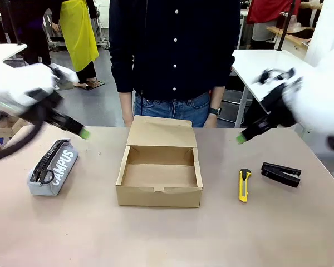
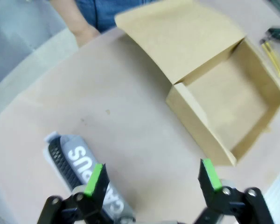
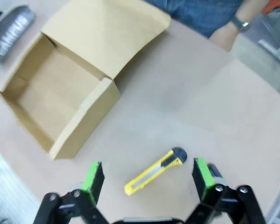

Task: Pack the item into the box.
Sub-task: Pick up the item indicated by the person and place it inside the Mailer Box.

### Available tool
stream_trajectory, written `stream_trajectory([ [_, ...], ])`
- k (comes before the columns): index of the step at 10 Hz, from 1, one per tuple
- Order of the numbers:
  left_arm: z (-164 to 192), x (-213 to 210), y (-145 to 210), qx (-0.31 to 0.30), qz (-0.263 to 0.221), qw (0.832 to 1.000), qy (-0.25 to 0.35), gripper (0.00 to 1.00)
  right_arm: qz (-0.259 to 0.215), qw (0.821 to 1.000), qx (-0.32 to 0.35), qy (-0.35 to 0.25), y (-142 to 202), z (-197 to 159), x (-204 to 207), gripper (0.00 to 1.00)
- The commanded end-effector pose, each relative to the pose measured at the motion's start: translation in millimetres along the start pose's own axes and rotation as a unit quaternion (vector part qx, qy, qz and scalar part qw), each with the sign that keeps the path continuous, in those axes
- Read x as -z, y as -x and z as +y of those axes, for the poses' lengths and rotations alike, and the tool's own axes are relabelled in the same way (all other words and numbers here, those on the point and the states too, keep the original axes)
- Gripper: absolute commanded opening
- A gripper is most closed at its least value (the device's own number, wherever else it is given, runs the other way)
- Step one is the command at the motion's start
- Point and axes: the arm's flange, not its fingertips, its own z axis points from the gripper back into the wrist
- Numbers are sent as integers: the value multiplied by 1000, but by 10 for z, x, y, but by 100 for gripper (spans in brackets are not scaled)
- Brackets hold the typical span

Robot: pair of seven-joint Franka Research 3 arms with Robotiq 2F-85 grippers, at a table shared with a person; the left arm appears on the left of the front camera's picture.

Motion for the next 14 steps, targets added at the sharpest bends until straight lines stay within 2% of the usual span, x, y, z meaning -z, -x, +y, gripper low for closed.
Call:
stream_trajectory([
  [1, 378, -825, 982, -58, -27, 992, 105, 100, -42, 988, 134, -65, 890, -388, -757, 100],
  [2, 679, -1035, 1261, -95, -39, 984, 148, 100, -62, 971, 213, -92, 1170, -636, -977, 100],
  [3, 1018, -1181, 1565, -140, -76, 968, 195, 100, -78, 950, 273, -132, 1488, -883, -1136, 100],
  [4, 1296, -1269, 1832, -191, -97, 954, 208, 100, -97, 930, 313, -165, 1790, -1099, -1250, 100],
  [5, 1696, -1347, 2209, -222, -147, 926, 269, 100, -143, 903, 350, -202, 2221, -1356, -1375, 100],
  [6, 1979, -1355, 2497, -263, -187, 901, 290, 100, -174, 882, 379, -218, 2538, -1531, -1424, 100],
  [7, 2257, -1328, 2840, -299, -236, 868, 318, 100, -200, 858, 412, -233, 2904, -1723, -1404, 100],
  [8, 2378, -1246, 3004, -310, -249, 863, 310, 100, -232, 845, 410, -253, 3140, -1851, -1297, 100],
  [9, 2452, -1188, 3083, -314, -265, 853, 321, 100, -239, 827, 437, -260, 3286, -1947, -1153, 100],
  [10, 2310, -1110, 2946, -317, -279, 848, 319, 100, -250, 817, 454, -255, 3380, -1983, -1040, 100],
  [11, 2192, -1365, 3232, -332, -249, 863, 287, 100, -225, 833, 449, -233, 3375, -1903, -1459, 100],
  [14, 2192, -1365, 3232, -332, -249, 863, 287, 100, -225, 833, 449, -233, 3375, -1903, -1459, 100],
])
